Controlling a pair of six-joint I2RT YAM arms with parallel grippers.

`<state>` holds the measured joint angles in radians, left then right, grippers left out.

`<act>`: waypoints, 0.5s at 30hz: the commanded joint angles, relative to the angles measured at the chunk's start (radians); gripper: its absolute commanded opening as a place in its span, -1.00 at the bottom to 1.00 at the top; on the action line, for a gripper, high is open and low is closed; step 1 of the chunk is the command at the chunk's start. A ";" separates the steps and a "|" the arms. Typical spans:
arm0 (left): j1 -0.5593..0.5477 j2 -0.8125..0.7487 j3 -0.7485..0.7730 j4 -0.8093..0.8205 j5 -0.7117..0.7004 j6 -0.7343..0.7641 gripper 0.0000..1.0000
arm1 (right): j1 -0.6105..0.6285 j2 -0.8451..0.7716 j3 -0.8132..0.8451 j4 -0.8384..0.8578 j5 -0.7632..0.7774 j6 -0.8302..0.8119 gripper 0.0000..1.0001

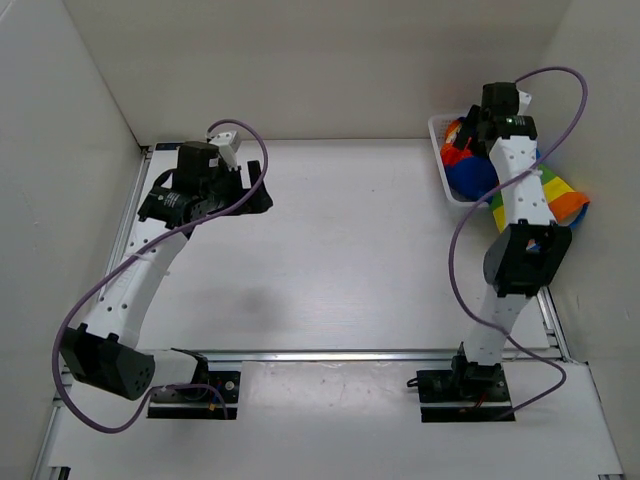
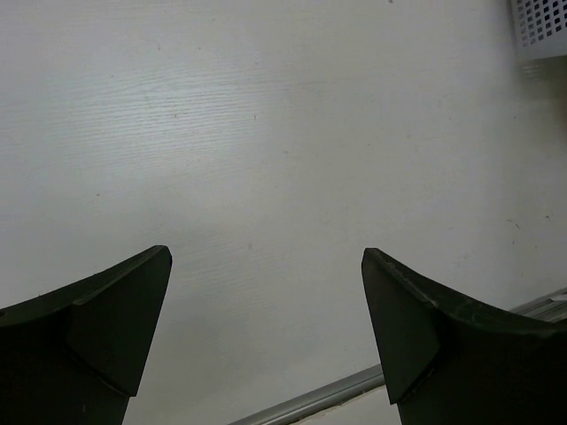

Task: Fold and stack the shorts
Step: Grab the shorts from the pile

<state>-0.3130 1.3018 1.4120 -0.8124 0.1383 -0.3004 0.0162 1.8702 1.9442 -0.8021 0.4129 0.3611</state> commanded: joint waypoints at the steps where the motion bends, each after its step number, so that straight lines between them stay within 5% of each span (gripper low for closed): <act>1: 0.009 -0.013 -0.004 0.009 -0.029 -0.003 1.00 | -0.062 0.156 0.228 -0.117 -0.088 0.004 1.00; 5: 0.018 0.013 -0.004 0.009 -0.054 -0.003 1.00 | -0.120 0.378 0.421 -0.172 -0.104 0.015 1.00; 12: 0.018 0.077 0.018 0.009 -0.054 0.006 1.00 | -0.186 0.552 0.504 -0.057 -0.296 0.065 0.89; 13: 0.018 0.089 0.027 0.009 -0.054 0.006 1.00 | -0.196 0.566 0.504 -0.040 -0.313 0.065 0.80; 15: 0.018 0.100 0.027 0.009 -0.054 0.006 1.00 | -0.196 0.576 0.504 -0.016 -0.335 0.076 0.17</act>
<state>-0.2981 1.4067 1.4124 -0.8082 0.0925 -0.3035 -0.1677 2.4489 2.3947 -0.8902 0.1776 0.4088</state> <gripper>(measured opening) 1.000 0.699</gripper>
